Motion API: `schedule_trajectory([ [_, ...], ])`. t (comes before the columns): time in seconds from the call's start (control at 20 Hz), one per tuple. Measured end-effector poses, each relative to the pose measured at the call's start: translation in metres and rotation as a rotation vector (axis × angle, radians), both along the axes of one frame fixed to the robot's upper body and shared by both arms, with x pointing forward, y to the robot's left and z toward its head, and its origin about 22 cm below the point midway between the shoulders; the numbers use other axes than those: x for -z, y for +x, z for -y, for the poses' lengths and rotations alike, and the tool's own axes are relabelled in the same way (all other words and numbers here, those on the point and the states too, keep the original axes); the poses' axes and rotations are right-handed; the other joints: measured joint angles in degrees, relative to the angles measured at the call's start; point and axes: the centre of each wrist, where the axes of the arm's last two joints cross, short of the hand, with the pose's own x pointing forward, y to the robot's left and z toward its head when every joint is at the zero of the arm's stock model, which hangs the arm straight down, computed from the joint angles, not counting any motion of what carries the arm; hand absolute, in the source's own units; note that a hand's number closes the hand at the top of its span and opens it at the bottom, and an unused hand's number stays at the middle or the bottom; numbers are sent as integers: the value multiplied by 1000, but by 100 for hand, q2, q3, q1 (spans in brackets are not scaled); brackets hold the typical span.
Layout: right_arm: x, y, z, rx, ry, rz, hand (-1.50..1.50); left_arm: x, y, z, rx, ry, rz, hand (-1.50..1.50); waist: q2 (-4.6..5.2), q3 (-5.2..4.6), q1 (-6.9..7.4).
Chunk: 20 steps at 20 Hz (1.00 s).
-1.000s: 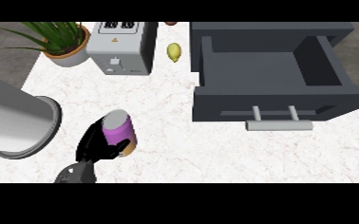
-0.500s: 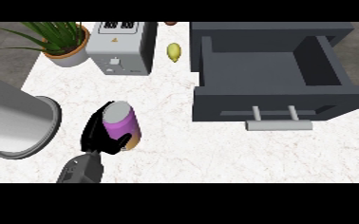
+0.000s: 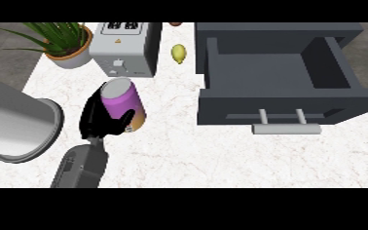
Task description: Pick up the can, place it into the drawer and close the drawer
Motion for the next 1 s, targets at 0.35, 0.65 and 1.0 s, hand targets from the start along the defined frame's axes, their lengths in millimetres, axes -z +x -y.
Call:
schedule_trajectory([
  [0.35,-3,3,-4,1,12,4,-150,-59,19,30,7,52,63,150,2,-1,-8],
  [0.65,2,2,-2,6,13,9,-150,-112,30,52,11,82,87,150,2,1,-14],
  [1.0,2,4,-3,9,9,5,-150,-158,46,82,28,107,113,150,9,-1,-27],
])
